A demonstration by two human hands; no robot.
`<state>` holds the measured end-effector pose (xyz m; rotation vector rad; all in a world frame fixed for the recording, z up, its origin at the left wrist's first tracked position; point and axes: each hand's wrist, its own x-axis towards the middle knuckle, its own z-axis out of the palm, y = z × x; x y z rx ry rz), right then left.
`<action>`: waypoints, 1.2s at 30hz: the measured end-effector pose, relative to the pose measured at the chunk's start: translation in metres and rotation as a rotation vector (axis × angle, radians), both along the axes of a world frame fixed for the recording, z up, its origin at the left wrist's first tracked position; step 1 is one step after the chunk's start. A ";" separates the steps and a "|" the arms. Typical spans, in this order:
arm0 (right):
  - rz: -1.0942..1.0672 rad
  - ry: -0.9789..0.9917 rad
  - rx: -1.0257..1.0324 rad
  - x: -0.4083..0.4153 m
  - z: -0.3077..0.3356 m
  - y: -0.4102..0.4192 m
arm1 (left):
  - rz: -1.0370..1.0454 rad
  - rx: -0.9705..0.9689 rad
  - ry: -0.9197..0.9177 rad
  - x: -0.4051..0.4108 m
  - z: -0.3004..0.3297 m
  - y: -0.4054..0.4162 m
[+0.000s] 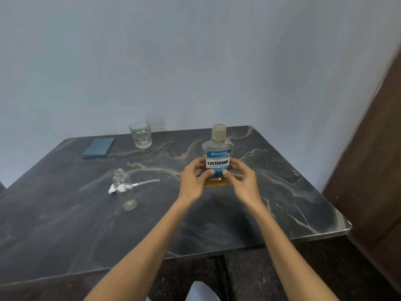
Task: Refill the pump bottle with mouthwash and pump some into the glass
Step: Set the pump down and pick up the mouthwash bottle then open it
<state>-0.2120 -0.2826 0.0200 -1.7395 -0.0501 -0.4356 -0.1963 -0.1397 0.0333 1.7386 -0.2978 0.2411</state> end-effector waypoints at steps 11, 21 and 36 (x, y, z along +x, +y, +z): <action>-0.023 0.036 0.030 0.005 -0.030 0.006 | -0.001 -0.035 0.076 0.004 -0.027 0.001; -0.075 0.008 0.031 0.008 -0.042 0.005 | -0.082 -0.069 0.085 0.014 -0.042 -0.007; -0.193 -0.039 0.020 0.005 -0.050 0.002 | -0.113 0.019 0.042 0.020 -0.051 -0.016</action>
